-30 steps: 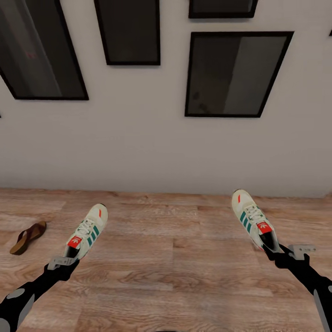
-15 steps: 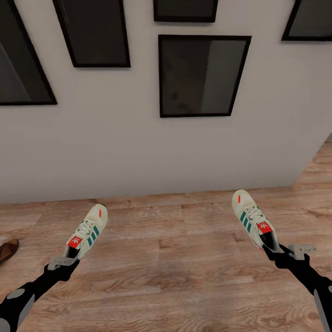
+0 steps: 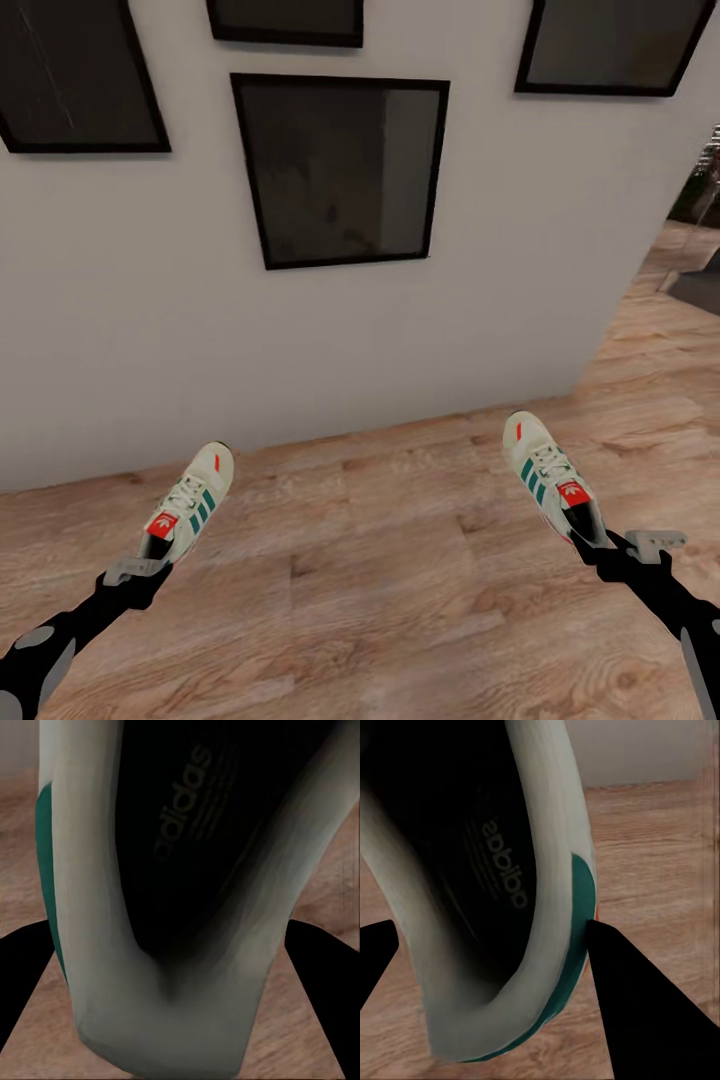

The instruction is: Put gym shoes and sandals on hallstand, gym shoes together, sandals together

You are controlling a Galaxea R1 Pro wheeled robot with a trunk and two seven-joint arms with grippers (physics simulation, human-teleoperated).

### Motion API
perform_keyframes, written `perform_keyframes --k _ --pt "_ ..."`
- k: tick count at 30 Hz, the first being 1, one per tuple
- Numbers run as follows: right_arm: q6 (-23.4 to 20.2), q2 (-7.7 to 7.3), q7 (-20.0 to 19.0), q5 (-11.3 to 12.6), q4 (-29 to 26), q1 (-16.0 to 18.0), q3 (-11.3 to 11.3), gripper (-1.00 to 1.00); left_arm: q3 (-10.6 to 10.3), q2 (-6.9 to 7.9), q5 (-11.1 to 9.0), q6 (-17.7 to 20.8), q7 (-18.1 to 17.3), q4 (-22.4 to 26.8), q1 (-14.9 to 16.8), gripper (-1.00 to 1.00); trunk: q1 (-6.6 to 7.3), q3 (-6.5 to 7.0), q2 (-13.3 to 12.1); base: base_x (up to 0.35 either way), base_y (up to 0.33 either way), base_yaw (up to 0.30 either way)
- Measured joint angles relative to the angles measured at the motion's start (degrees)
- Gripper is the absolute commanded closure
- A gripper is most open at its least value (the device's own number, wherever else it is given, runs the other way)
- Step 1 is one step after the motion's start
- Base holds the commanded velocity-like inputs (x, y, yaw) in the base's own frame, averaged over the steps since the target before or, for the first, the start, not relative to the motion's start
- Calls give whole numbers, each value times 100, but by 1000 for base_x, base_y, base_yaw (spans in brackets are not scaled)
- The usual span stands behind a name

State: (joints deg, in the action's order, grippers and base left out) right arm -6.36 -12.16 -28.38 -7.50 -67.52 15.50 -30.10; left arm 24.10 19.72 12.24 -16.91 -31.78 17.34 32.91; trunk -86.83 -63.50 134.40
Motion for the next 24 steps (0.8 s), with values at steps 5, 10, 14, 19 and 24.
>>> perform_keyframes --k 5,10,14,19,24 --pt "0 0 2 -7 1 0 2 100 4 -8 -53 -33 3 -8 -6 100 0 15 0 234 -197 -290" --pt "0 0 2 -7 8 0 5 100 -5 -3 -444 -441 -5 -5 -177 100 0 29 0 256 -185 -290" --pt "0 0 1 -8 9 0 6 100 -10 -2 -524 -514 -6 -1 -242 100 0 41 0 277 -174 -290" --pt "0 0 0 -8 9 0 6 100 -2 -1 -538 -527 -6 -1 -254 100 0 56 0 245 -190 -290" --pt "0 0 0 -8 8 0 6 100 -2 -1 -540 -534 -2 -1 -255 100 -1 71 0 189 -223 -290"
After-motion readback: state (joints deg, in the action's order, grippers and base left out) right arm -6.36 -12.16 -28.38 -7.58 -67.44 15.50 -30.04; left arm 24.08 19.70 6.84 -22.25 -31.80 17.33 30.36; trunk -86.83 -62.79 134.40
